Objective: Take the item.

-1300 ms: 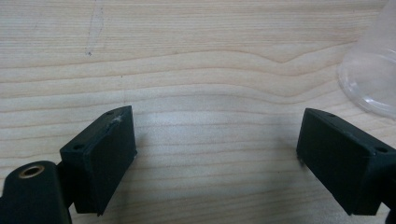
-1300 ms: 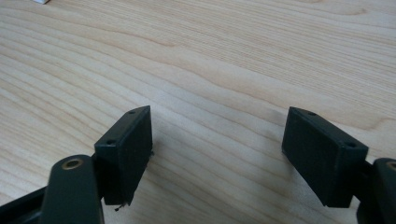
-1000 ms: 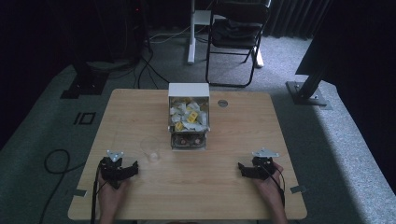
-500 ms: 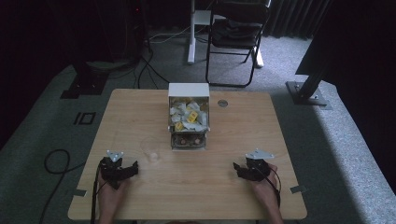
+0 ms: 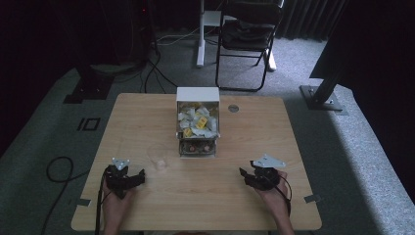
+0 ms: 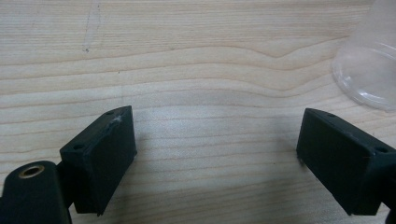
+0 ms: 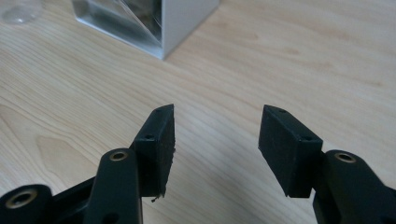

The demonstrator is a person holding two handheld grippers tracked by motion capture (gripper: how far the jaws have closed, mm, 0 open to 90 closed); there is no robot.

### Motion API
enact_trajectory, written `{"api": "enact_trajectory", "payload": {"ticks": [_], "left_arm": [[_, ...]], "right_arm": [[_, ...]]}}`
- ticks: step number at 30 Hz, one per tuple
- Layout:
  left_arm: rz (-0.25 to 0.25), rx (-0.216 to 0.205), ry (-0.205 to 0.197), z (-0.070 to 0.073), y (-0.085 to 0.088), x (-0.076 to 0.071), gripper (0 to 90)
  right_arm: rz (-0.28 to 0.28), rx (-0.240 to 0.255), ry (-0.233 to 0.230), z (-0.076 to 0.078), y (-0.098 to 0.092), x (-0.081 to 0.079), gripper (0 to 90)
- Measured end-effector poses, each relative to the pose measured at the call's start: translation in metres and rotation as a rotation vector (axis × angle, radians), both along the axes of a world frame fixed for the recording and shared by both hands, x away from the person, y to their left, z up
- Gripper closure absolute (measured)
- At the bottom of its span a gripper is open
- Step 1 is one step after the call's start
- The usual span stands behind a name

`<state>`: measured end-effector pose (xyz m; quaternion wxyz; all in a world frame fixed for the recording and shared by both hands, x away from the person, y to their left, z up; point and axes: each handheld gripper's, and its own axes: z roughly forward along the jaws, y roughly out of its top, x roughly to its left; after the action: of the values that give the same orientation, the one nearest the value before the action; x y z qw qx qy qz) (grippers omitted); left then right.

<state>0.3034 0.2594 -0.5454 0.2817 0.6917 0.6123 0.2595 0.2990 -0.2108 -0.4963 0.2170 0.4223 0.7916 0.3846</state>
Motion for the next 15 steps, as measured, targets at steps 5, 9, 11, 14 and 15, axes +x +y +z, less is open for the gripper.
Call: {"api": "enact_trajectory", "payload": {"ticks": [5, 9, 11, 14, 15], "left_arm": [[0.0, 0.001, 0.0, 0.0, 0.0, 0.0, 12.6], [0.0, 0.0, 0.0, 0.0, 0.0, 0.0, 12.6], [0.0, 0.001, 0.001, 0.0, 0.0, 0.0, 12.7], [-0.001, 0.001, 0.001, 0.0, 0.0, 0.0, 12.6], [0.0, 0.0, 0.001, 0.0, 0.0, 0.0, 12.6]], "right_arm": [[0.014, 0.003, -0.009, 0.006, 0.005, -0.002, 45.4], [0.029, 0.006, -0.023, 0.011, 0.011, -0.006, 47.2], [0.041, 0.004, -0.028, 0.014, 0.014, -0.009, 47.7], [0.052, 0.005, -0.037, 0.019, 0.017, -0.011, 47.8], [0.052, 0.004, -0.04, 0.02, 0.019, -0.011, 47.7]]}}
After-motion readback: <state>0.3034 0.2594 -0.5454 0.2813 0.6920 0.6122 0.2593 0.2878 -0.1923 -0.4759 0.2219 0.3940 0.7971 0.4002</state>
